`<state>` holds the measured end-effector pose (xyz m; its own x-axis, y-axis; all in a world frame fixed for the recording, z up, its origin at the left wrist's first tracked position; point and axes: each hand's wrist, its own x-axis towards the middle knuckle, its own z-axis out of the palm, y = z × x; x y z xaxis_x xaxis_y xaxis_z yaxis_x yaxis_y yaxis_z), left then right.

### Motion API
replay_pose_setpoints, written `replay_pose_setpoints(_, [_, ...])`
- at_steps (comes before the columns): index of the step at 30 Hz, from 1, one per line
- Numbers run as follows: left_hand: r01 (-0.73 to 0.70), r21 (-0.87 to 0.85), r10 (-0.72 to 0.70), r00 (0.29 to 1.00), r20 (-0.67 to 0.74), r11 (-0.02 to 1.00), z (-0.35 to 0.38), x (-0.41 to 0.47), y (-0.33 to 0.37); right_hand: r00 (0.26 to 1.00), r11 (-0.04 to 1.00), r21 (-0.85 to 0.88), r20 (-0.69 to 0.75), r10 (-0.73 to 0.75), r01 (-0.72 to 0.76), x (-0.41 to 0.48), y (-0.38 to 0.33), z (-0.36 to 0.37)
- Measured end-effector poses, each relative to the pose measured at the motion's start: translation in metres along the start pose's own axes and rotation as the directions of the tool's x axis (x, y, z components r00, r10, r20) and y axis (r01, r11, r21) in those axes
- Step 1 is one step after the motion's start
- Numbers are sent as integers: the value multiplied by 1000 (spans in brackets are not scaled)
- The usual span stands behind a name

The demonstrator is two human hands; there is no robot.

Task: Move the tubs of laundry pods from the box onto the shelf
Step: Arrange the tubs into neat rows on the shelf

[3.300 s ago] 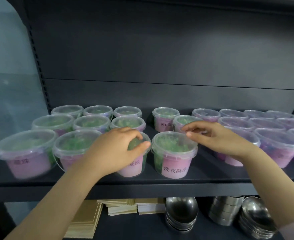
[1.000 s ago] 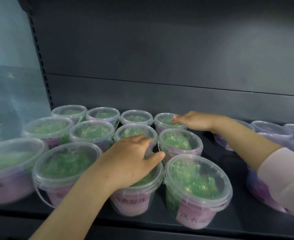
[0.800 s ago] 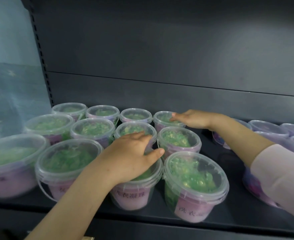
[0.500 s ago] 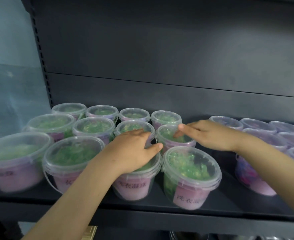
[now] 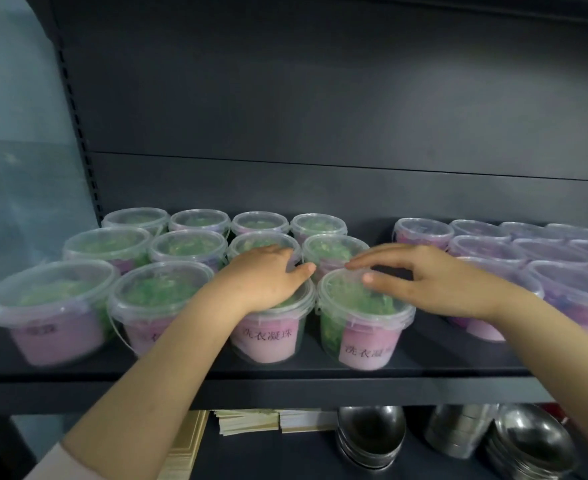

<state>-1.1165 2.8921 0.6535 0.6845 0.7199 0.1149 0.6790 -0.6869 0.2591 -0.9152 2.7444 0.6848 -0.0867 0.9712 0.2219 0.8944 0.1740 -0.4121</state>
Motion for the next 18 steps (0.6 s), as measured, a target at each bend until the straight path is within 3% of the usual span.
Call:
replay_pose_setpoints(4, [-4,11,4,1000,5,1000,-1,2,0,997,997,-33,-35,-64,63,-36,-4,10])
replay_pose_setpoints(12, [-2,-25,2,1000,-10,1000,0,1,-1,994,999,31,-111,-16,20,-32,2,25])
replay_pose_setpoints(15, [-75,-73,65,989,-130,994,-3,-3,2,992,999,39,-127,-28,33,-33,2,25])
replay_pose_setpoints(18, [-230,-30,211,931,-297,973,-10,-12,10,984,998,44,-172,-41,49,-39,2,23])
